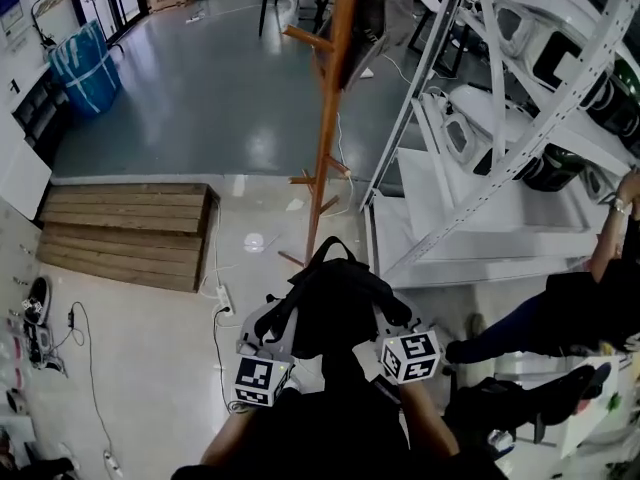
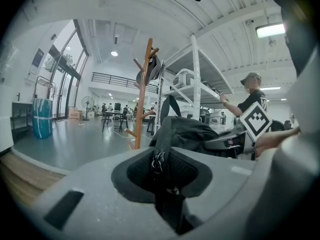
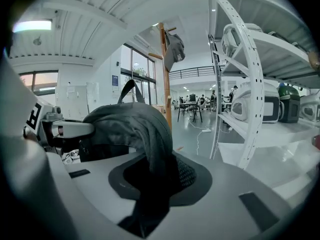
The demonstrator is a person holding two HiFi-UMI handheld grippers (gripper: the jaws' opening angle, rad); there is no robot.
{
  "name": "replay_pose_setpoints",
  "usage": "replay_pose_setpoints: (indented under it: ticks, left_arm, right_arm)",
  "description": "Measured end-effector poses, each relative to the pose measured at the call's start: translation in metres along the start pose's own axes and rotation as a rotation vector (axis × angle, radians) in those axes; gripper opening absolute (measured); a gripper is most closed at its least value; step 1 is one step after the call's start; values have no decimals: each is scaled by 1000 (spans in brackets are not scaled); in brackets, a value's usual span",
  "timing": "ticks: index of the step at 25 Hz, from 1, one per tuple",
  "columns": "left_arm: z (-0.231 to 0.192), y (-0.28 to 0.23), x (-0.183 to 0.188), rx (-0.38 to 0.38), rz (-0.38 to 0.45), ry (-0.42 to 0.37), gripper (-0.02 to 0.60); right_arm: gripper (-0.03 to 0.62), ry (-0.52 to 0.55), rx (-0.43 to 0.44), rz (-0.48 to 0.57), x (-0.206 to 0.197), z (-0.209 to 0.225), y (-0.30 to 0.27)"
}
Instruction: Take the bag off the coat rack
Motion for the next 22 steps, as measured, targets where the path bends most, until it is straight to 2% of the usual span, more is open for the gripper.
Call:
replay_pose_setpoints:
  ticks: [8,15,22]
  left_arm:
    - [9,66,-5,-80,-17,-19,77]
    - [25,100,-16,-75,-19,1,76]
    - [33,114,-29,-70,-17,-1,77]
  right_arm:
    - [87,-57,-33,-24,-24,-56,56]
    - [87,-73,-33,-43,-40,-77,85]
    - [87,-81,-18,-46,-48,-81,99]
Point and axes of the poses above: the fingertips, and each gripper's own axes: y backward along the fingers, z to its right, x out of its top, the point moved 7 cm from there along y, backward along the fingers, and after that the axes turned 4 degrees about -x, right-handed, at the moved point
